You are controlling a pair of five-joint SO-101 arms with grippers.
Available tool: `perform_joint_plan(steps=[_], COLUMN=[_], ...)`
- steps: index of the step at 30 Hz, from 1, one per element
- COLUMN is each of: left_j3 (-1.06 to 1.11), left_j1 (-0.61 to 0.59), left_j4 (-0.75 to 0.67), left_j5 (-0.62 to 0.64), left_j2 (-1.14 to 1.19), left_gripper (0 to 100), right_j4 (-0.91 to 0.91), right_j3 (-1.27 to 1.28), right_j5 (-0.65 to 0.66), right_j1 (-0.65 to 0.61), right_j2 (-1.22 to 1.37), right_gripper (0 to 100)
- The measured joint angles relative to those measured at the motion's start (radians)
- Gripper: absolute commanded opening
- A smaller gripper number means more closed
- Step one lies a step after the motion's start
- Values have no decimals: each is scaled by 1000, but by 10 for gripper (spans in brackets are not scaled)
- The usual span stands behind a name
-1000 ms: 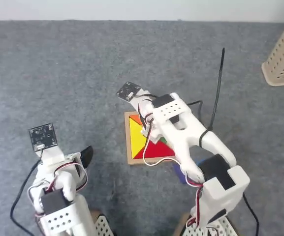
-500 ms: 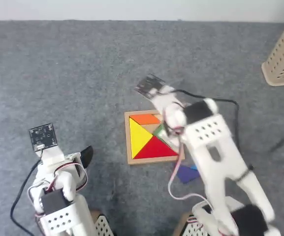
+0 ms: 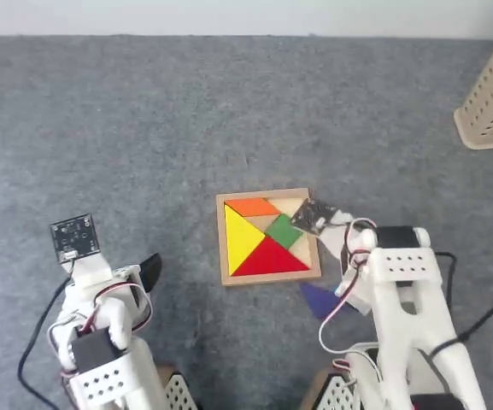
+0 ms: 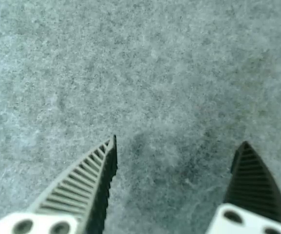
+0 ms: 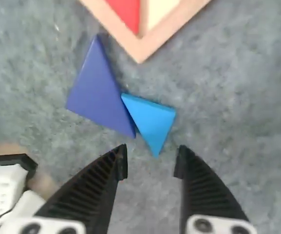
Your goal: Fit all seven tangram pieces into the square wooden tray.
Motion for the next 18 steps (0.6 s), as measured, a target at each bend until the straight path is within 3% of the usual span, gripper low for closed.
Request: perform_joint_plan(steps=[10, 18], left_j3=[0, 0], left_j1=[0, 0], left_j4=[0, 0], left_j5=[0, 0], left_j2=[0, 0], left_gripper=[354, 354], right_j4=[-178, -195], right_j3=[103, 104], right_j5=[61, 100], right_j1=[0, -2], right_j2=[0, 0], right_gripper=[184, 181])
